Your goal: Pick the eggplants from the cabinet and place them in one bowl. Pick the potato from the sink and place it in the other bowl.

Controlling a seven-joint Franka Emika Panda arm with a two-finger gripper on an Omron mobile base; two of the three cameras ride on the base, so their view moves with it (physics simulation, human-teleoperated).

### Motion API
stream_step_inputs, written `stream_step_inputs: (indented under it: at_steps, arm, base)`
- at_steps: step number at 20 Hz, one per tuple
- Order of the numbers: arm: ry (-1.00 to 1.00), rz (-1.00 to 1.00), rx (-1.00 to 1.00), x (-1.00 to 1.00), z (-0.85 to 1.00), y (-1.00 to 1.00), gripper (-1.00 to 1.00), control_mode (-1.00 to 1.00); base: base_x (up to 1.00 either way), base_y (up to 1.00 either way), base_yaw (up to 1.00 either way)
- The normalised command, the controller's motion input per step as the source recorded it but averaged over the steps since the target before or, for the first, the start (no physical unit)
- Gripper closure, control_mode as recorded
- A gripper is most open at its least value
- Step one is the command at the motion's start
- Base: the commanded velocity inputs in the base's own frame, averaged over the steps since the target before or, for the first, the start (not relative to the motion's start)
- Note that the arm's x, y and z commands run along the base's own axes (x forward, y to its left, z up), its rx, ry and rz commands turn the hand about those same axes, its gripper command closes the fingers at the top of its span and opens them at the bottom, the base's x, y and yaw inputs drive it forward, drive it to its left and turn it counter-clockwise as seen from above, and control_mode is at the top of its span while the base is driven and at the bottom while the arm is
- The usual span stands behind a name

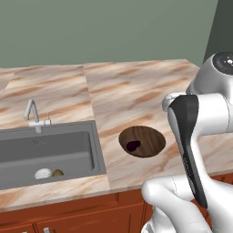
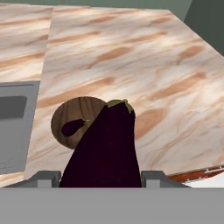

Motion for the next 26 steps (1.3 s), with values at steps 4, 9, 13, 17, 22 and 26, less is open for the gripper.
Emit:
stream_step_inputs:
  at_steps: [4, 9, 13, 17, 22, 26]
  arm:
    - [0.00, 0.00, 0.00, 0.00, 0.00, 0.00, 1.00, 1.00]
    - [0.00, 0.00, 0.00, 0.00, 0.00, 0.00, 1.00, 1.00]
    - [0.00, 0.00, 0.00, 0.00, 0.00, 0.00, 1.00, 1.00]
    - [0.00, 0.00, 0.00, 0.00, 0.00, 0.00, 1.00, 1.00]
    - [0.00, 0.01, 0.00, 0.11, 0.05, 0.10, 1.00, -1.00]
    - [0.03, 0.03, 0.02, 0.21, 0.04, 0.21, 1.00, -1.00]
  base:
    - [0.06, 0.00, -0.01]
    - [0.00, 0.00, 0.00]
    - [0.00, 0.00, 0.00]
    - [0.00, 0.01, 0.00]
    - [0.00, 0.00, 0.00]
    - [0.00, 0.00, 0.00]
